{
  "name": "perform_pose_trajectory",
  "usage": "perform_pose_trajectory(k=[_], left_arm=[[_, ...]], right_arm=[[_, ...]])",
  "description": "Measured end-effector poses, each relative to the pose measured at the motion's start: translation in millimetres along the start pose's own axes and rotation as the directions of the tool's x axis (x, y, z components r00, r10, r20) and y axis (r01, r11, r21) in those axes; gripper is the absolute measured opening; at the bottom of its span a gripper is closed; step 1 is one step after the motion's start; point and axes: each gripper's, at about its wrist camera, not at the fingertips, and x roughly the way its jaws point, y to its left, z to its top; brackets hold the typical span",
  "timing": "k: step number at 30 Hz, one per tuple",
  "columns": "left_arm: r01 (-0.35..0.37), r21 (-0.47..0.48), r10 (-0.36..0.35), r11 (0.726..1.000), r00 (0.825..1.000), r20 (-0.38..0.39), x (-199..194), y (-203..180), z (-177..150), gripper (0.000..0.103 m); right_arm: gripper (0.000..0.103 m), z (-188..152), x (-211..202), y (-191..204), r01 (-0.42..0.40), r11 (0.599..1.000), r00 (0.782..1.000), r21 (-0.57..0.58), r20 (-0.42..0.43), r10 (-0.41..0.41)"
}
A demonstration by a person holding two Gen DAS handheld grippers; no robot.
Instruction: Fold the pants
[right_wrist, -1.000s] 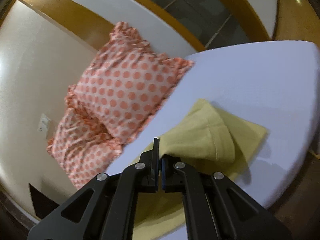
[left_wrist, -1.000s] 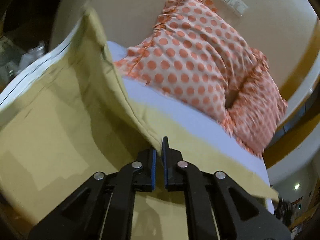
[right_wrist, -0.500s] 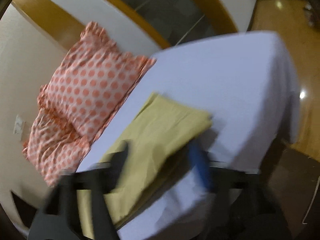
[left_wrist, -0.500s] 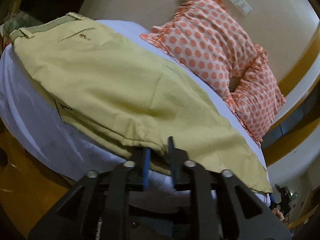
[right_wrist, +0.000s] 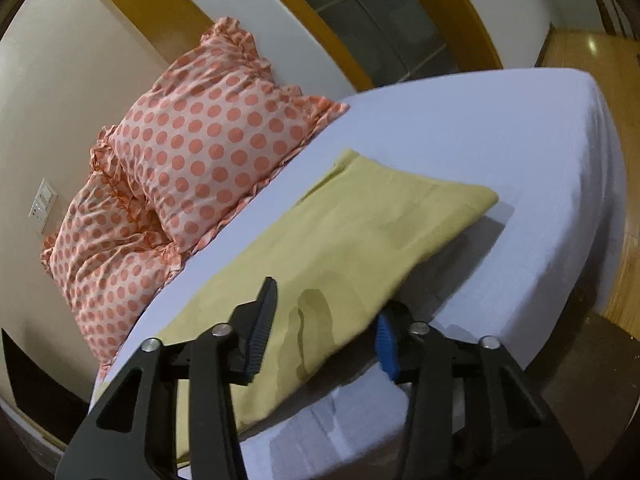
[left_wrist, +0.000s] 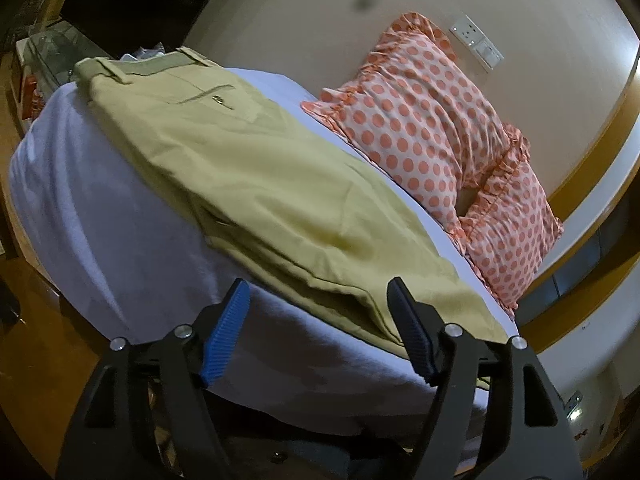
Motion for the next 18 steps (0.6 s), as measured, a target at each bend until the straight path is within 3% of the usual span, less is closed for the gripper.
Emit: perform_pose_trajectory(k=[1,5,9,11,12,13,14,15,18], left_arm=[[-0.002,-0.003,0.002,1.000,1.000,0.005,-1.0,1.9,0.7,0.072],[-0.009,-0.014,0.010,1.000,1.000,0.013,-2.5,9.5,2.3,0.073],[-0.008,-0.015,0.008,1.000,1.000,0.013,-2.8,12.3,1.9,0.073],[-0.009,-0.021,0.009,1.000,1.000,0.008,-1.8,14.8,2.1,0.074],[-0.009,-0.022,0.010,1.000,1.000,0.007,-1.3,16.4,2.0,0.074],[-0.008,-0.025,0.008,1.000,1.000,0.004,-0.6,17.7,2.0,0.074],[-0.006,-0.026,0.006,1.000,1.000,0.002,-0.1,20.0,2.1,0.074],[-0.006,-0.026,0.006,1.000,1.000,-0.001,0.7,20.9,2.0,0.074],[-0.004,-0.029,0.004,1.000,1.000,-0.008,3.1,23.9,1.7,0.074]], right_arm=[[0.005,0.1,0.1,0.6,-0.035,0.999,0.999,-0.015,-0.006,0.035],[0.008,-6.0,12.0,11.9,0.081,0.990,0.995,-0.114,-0.054,-0.087],[0.015,-11.5,2.2,11.3,0.118,0.988,0.993,-0.101,-0.001,-0.119],[0.023,-18.2,-3.4,17.0,0.185,0.973,0.982,-0.134,0.056,-0.179],[0.034,-19.7,-2.8,21.3,0.220,0.964,0.974,-0.151,0.082,-0.210],[0.061,-23.6,-5.7,25.0,0.280,0.946,0.957,-0.164,0.122,-0.262],[0.068,-25.2,-5.4,27.2,0.305,0.937,0.948,-0.172,0.148,-0.281],[0.072,-26.2,-5.7,27.6,0.321,0.931,0.942,-0.176,0.158,-0.295],[0.072,-25.6,-1.0,27.7,0.334,0.924,0.937,-0.185,0.172,-0.304]])
